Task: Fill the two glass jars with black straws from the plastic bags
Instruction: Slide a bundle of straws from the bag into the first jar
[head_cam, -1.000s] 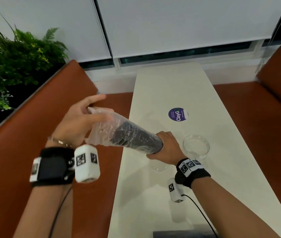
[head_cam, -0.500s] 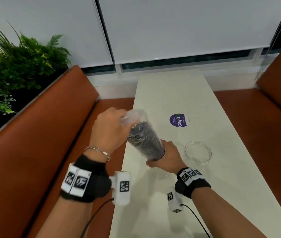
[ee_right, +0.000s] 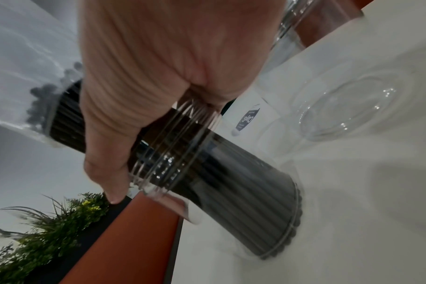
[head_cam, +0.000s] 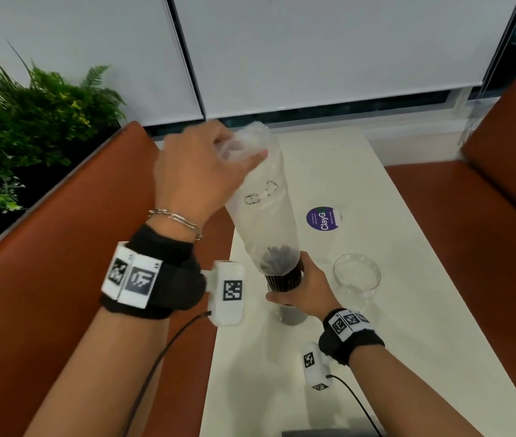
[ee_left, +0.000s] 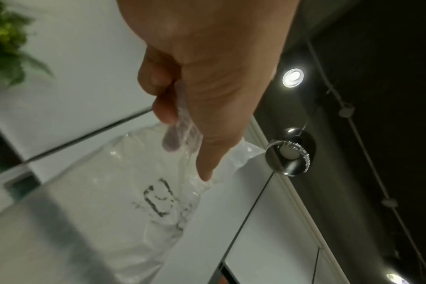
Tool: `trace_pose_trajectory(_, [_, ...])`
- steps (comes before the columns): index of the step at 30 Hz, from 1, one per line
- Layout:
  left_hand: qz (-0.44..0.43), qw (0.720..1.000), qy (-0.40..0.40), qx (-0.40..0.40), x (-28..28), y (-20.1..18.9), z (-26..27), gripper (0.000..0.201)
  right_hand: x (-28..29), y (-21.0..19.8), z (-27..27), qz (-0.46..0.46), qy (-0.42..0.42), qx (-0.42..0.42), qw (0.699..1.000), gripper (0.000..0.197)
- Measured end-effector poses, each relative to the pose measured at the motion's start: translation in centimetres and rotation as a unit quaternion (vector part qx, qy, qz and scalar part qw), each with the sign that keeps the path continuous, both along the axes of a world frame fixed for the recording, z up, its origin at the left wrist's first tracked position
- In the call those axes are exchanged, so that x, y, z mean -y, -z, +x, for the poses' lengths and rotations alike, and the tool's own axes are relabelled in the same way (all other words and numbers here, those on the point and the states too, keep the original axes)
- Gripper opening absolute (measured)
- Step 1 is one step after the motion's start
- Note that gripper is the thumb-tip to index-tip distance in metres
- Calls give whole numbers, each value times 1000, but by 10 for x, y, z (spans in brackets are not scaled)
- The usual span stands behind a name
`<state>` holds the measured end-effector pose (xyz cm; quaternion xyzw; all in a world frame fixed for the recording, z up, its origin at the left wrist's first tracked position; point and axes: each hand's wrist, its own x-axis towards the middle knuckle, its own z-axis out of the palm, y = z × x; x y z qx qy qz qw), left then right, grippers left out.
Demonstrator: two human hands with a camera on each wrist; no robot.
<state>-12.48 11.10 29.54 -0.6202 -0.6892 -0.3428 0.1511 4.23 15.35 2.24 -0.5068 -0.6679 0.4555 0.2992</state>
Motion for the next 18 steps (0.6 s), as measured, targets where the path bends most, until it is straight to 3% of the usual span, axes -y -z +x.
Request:
trace_pose_trajectory(2, [25,999,-17,11,22,-15,-11,56,2,-10,1,10,-2,2,1000,105])
trace_pose_trajectory(4, [50,996,-26,71,44,-20,-36,66,7,-23,4,21,-7,-8,1000,125])
trace_pose_trajectory(7, [54,957,-19,284,81,-6,-74,64,24,-58,15,46,4,3,999,156])
trace_pose_trajectory(9, [54,942,-28,331,109,11,-85,63,42,-89,27,60,-3,-29,998,158])
trace_pose_trajectory(11, [52,927,-41,370,137,31,-85,58,61,-114,39,32,-59,-151,986,149])
trace_pose_trajectory(14, [14,884,15,468,174,69,-67,55,93,-135,50,-40,-146,-330,932,114])
trace_pose_trajectory(16, [-25,852,28,523,190,95,-51,53,109,-137,55,-50,-129,-358,923,86])
trace_pose_trajectory(18, [-63,831,28,552,202,122,-37,35,122,-134,63,-16,-56,-333,941,62])
